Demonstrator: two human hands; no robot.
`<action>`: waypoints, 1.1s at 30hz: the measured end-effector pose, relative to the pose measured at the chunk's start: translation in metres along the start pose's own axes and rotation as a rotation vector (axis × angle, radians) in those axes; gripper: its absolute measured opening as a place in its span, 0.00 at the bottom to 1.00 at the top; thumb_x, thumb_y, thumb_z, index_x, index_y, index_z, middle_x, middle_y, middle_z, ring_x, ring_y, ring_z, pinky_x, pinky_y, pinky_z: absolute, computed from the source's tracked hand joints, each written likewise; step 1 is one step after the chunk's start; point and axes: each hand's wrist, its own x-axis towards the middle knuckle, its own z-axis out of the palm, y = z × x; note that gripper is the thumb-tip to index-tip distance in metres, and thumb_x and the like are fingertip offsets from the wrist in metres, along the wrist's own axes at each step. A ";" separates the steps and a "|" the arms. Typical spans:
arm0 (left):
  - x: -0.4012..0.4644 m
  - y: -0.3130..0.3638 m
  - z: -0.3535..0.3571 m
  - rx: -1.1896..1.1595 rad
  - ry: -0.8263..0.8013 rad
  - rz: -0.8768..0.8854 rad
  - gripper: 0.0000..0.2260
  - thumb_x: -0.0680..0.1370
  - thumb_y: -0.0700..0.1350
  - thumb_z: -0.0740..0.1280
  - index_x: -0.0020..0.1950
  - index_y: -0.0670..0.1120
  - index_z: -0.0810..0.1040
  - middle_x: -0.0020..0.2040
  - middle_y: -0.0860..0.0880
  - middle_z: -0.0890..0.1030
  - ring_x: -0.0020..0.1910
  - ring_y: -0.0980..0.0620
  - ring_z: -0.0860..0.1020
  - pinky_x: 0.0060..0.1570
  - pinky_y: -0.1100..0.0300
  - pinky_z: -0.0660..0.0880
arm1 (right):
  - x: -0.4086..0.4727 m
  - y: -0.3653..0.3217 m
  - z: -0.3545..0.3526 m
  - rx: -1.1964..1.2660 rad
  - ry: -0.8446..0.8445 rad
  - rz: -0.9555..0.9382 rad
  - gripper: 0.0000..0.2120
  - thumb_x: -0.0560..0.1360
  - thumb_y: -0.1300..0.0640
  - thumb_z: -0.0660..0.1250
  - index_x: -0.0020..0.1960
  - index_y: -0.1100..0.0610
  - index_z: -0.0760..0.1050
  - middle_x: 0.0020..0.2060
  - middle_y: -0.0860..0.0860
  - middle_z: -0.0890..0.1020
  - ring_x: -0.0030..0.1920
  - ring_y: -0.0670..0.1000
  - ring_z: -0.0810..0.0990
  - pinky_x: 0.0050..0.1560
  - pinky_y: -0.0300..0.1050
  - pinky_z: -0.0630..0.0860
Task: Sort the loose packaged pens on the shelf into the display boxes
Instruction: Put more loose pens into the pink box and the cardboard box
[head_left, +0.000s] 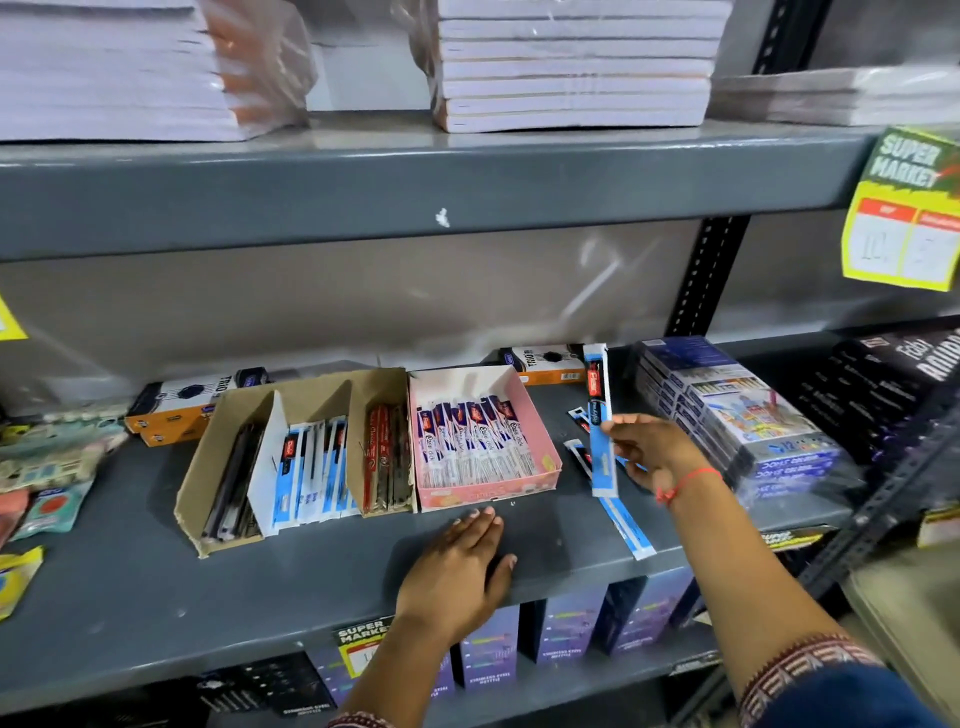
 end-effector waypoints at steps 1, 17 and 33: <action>0.000 0.000 0.000 -0.001 0.012 -0.004 0.24 0.81 0.57 0.48 0.75 0.50 0.54 0.77 0.53 0.54 0.75 0.55 0.49 0.72 0.62 0.45 | -0.006 0.001 0.001 0.049 -0.031 0.000 0.12 0.74 0.65 0.66 0.34 0.53 0.73 0.17 0.44 0.77 0.30 0.44 0.69 0.30 0.36 0.61; -0.004 0.003 -0.009 -0.020 0.021 -0.016 0.23 0.81 0.55 0.52 0.74 0.47 0.58 0.76 0.52 0.57 0.75 0.54 0.52 0.71 0.61 0.52 | -0.039 0.009 0.011 0.175 -0.245 -0.086 0.09 0.73 0.66 0.67 0.38 0.55 0.76 0.24 0.47 0.83 0.26 0.43 0.79 0.29 0.32 0.76; -0.107 -0.120 -0.048 0.036 0.019 -0.368 0.24 0.81 0.57 0.50 0.75 0.50 0.56 0.77 0.53 0.55 0.75 0.55 0.53 0.68 0.56 0.63 | -0.087 0.016 0.198 -0.096 -0.440 -0.180 0.17 0.73 0.76 0.61 0.40 0.53 0.68 0.32 0.53 0.75 0.30 0.47 0.74 0.24 0.33 0.73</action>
